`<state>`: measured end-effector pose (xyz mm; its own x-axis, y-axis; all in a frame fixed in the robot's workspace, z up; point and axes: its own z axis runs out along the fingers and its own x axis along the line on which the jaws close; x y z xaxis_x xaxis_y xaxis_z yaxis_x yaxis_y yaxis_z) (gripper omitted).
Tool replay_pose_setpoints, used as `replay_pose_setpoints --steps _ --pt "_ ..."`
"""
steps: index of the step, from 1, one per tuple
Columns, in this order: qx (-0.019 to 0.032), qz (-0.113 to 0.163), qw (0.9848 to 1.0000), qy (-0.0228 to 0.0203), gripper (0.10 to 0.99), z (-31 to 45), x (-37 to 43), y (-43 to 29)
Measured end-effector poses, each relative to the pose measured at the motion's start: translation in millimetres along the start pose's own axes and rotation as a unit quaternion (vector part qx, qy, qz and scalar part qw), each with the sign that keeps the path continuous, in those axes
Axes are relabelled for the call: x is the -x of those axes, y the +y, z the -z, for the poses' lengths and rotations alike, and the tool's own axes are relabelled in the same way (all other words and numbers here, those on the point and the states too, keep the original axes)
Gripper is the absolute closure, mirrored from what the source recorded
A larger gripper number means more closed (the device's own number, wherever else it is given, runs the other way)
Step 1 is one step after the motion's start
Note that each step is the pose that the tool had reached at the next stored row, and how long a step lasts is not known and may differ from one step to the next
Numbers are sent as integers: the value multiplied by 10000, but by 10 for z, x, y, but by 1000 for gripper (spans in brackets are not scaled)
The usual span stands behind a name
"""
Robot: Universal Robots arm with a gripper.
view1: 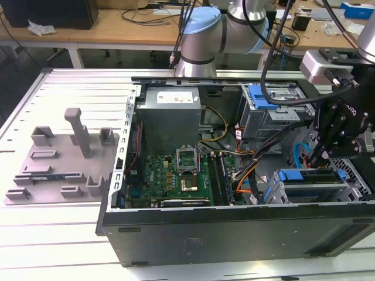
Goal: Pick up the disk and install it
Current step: 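Insert the second disk wire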
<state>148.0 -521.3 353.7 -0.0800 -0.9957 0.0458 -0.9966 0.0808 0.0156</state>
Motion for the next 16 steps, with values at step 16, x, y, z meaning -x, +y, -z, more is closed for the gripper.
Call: replay_pose_setpoints --steps 16 --pt "-32 59 10000 -40 925 -13 -17 -2"
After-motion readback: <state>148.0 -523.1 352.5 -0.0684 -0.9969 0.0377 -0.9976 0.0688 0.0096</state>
